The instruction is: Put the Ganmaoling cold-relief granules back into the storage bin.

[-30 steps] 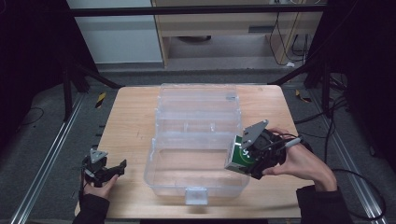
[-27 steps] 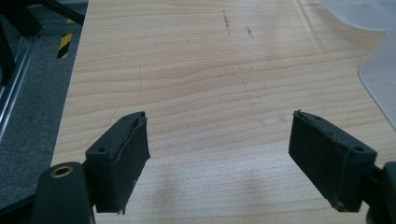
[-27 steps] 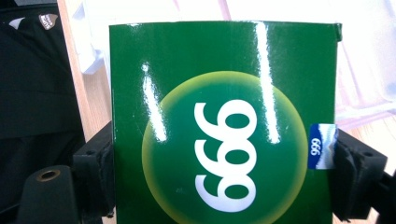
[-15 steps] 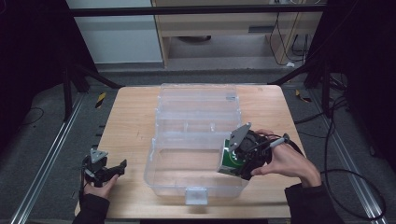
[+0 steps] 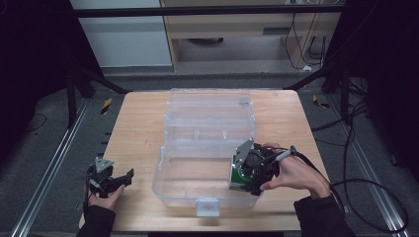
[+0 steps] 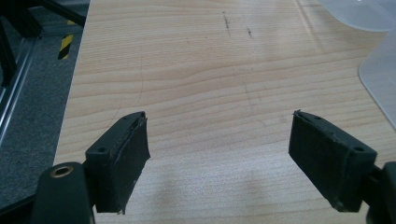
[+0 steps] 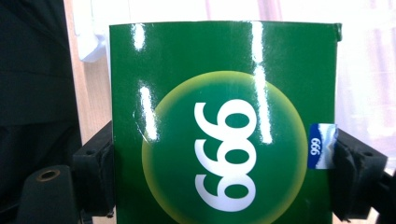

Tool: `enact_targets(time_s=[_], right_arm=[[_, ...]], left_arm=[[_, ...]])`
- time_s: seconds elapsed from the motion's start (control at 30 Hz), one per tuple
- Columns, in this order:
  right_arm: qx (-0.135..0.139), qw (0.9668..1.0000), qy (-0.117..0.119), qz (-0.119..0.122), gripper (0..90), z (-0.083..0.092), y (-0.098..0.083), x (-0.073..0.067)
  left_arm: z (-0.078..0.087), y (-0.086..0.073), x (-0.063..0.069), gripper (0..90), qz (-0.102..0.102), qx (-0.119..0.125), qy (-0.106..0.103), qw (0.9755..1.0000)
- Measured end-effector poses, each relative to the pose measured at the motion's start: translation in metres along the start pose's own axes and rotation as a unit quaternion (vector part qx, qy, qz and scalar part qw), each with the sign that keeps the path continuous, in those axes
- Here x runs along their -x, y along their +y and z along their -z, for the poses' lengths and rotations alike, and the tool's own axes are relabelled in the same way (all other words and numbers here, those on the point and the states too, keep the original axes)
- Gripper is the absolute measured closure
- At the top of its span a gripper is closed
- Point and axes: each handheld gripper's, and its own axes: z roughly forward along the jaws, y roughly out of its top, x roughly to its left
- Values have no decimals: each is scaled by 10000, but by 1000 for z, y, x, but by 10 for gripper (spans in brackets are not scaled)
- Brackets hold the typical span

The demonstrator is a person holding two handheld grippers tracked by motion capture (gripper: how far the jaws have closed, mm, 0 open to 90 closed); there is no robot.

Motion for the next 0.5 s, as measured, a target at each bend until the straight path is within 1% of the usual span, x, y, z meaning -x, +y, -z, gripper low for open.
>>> enact_targets(time_s=[0.13,0.2,0.37,0.43,0.5], right_arm=[[-72,10000,6,1,161,-5,-2,0],[-98,9999,74,56,161,-7,-1,-2],[-5,10000,89,22,160,-9,-2,-1],[113,9998,155,-110,161,-9,-6,0],[140,9997,159,-113,161,-9,-7,0]], left_arm=[[0,0,0,192,-2,-2,5,10000],[0,0,0,192,-2,-3,7,10000],[0,0,0,192,2,6,7,10000],[0,0,0,192,-1,3,6,10000],[0,0,0,192,1,3,5,10000]])
